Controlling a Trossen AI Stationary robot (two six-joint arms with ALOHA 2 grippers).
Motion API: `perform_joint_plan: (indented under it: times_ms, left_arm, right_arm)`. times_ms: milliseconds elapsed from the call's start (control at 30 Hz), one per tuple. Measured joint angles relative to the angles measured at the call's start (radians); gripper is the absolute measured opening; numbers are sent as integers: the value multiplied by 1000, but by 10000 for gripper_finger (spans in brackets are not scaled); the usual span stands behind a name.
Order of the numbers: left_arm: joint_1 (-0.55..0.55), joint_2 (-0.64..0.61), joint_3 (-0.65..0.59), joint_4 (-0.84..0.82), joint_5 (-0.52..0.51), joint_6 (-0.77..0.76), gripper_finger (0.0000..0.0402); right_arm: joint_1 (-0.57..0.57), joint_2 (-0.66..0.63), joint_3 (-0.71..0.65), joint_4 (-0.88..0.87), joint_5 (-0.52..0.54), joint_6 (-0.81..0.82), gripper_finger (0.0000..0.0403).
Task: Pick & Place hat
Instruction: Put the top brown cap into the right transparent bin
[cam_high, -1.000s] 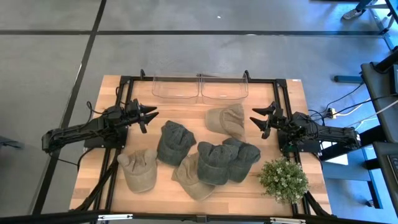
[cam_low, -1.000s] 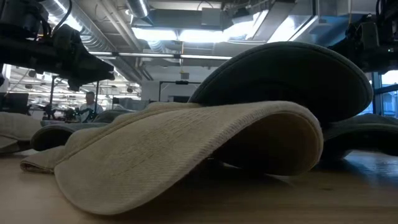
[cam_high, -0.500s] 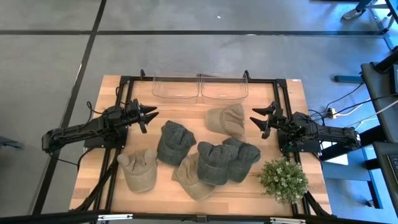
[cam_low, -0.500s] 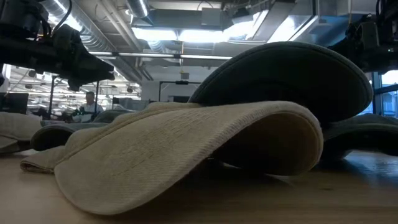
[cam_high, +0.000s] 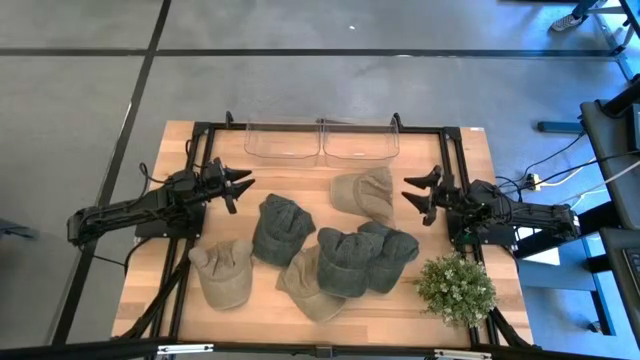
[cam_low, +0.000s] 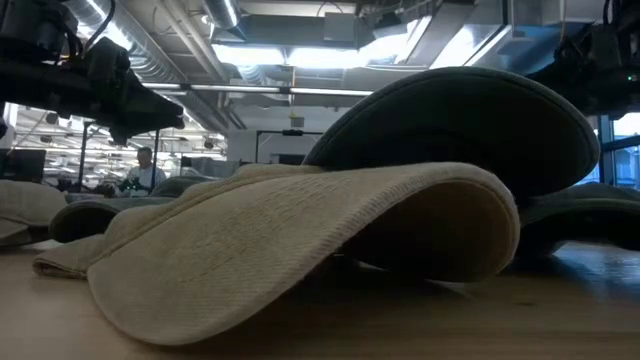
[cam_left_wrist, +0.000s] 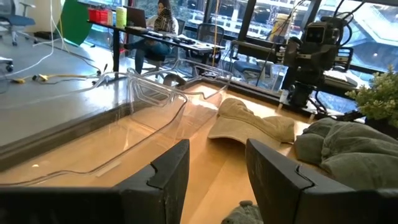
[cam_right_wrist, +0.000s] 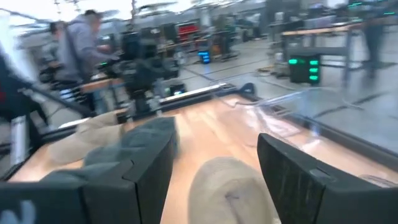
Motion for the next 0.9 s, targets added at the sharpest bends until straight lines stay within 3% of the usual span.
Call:
perform_joint_plan:
  times_ms: [100,300,467,667,900]
  left_arm:
    - [0,0,0,0,0,-18,153]
    - [0,0,0,0,0,-24,153]
    - [0,0,0,0,3,-52,153]
    - [0,0,0,-1,10,-129,153]
    - [0,0,0,-6,111,-210,153]
  right_arm:
    - [0,0,0,2,22,50,233]
    - [0,0,0,2,-35,71,233]
    - [0,31,0,2,17,130,233]
    - [0,170,0,3,48,263,233]
    - [-45,394,13,-23,101,456,233]
